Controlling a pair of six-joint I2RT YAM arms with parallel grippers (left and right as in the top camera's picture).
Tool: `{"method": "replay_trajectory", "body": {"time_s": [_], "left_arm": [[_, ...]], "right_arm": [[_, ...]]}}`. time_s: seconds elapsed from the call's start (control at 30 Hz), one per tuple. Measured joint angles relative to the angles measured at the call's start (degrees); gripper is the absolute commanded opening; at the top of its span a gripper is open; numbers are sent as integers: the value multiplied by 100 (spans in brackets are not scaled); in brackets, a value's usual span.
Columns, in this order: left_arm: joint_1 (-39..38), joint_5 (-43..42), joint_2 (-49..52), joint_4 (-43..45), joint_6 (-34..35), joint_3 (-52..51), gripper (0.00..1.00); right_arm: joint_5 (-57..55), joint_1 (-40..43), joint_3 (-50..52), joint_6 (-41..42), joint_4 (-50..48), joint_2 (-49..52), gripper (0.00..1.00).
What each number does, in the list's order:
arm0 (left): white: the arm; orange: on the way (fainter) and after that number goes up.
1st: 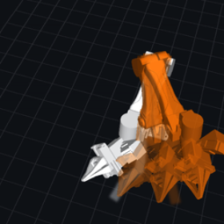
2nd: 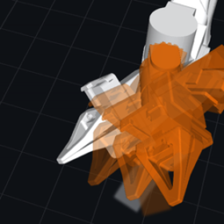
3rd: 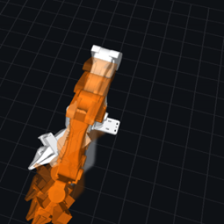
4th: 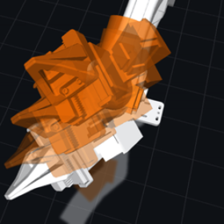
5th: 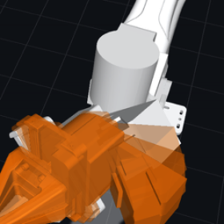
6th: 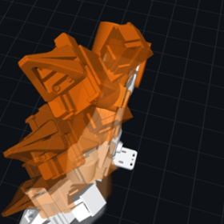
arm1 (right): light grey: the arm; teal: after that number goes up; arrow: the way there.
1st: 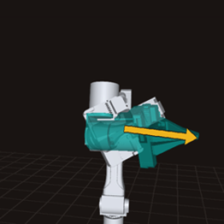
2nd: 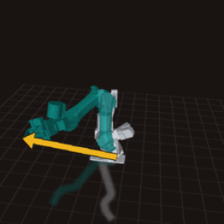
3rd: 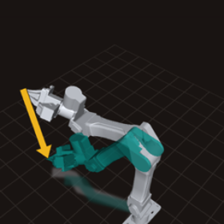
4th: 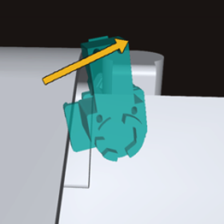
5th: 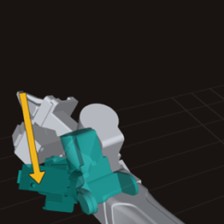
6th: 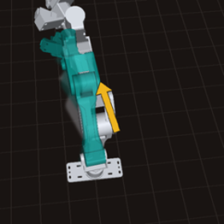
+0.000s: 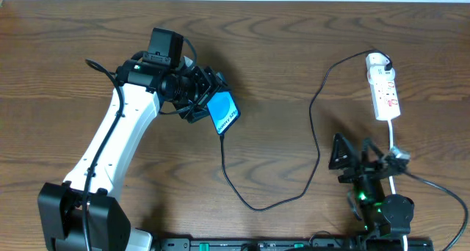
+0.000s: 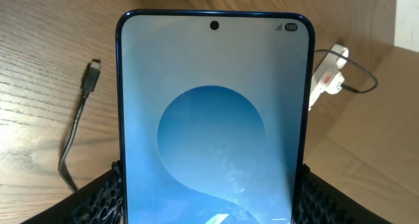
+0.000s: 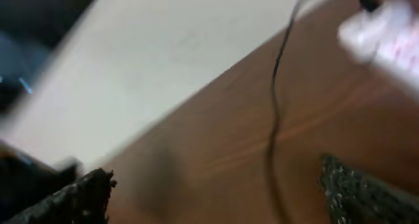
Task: Plug charger to phone and switch on socket
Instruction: 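Lift the phone upright with the left gripper, tilting it toward center, then move the right gripper to the phone's lower end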
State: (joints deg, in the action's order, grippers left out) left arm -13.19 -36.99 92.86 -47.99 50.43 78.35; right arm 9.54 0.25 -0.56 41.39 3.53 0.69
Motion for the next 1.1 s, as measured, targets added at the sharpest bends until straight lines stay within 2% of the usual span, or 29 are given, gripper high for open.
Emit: {"method": "replay_trajectory", "body": {"time_s": [0.1, 0.17, 0.47, 0.67, 0.9, 1.1], "left_arm": [[0, -17, 0, 24, 76, 0, 68], [0, -17, 0, 28, 101, 0, 68], [0, -20, 0, 33, 170, 0, 68], [0, -20, 0, 48, 188, 0, 68], [0, -17, 0, 85, 190, 0, 68], [0, -17, 0, 203, 192, 0, 68]], "right_arm": [[9, 0, 0, 1252, 0, 0, 99], [2, 0, 0, 1635, 0, 0, 99], [-13, 0, 0, 2157, 0, 0, 99], [61, 0, 0, 2085, -15, 0, 99], [981, 0, -9, 992, -361, 0, 99], [1637, 0, -391, 579, -210, 254, 99]]}}
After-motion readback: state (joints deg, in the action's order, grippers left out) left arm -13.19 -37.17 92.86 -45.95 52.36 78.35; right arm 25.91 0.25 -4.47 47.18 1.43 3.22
